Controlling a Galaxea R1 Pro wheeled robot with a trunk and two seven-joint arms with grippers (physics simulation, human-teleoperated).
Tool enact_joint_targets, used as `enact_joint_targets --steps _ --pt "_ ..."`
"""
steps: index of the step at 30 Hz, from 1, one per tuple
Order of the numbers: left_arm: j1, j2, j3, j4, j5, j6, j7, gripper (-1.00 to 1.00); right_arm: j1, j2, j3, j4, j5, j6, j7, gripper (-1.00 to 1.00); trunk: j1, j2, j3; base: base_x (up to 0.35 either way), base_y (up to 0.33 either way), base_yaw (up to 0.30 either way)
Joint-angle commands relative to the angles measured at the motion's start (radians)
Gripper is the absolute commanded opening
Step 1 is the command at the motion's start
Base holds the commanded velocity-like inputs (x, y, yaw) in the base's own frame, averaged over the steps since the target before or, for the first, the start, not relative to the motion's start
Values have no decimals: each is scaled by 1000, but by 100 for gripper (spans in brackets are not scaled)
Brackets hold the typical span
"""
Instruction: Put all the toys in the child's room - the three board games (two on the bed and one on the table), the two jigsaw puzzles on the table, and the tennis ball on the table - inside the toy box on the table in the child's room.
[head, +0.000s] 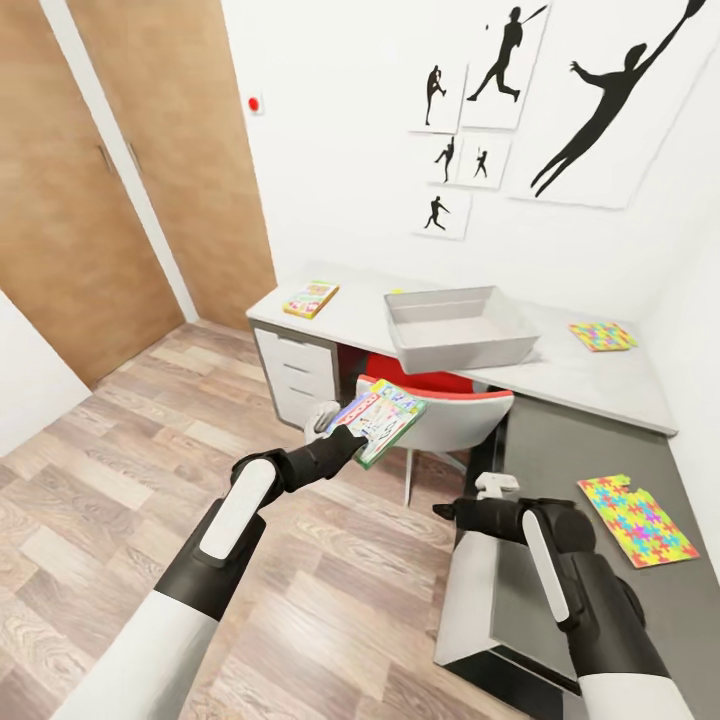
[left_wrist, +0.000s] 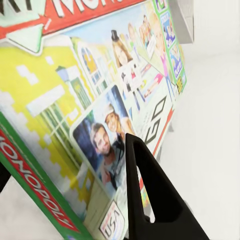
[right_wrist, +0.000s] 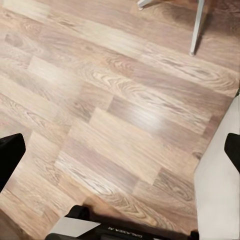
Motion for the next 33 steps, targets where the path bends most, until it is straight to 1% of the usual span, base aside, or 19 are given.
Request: enact_joint_targets --steps 1,33 --pt "-1 0 1 -1 13 0 10 -100 0 0 -1 -2 -8 5 -3 100 1 -2 -2 0 0 299" --pt "-1 0 3 -1 13 -1 15 -100 0 -1 -2 -9 -6 5 -3 100 1 -2 -2 0 0 299"
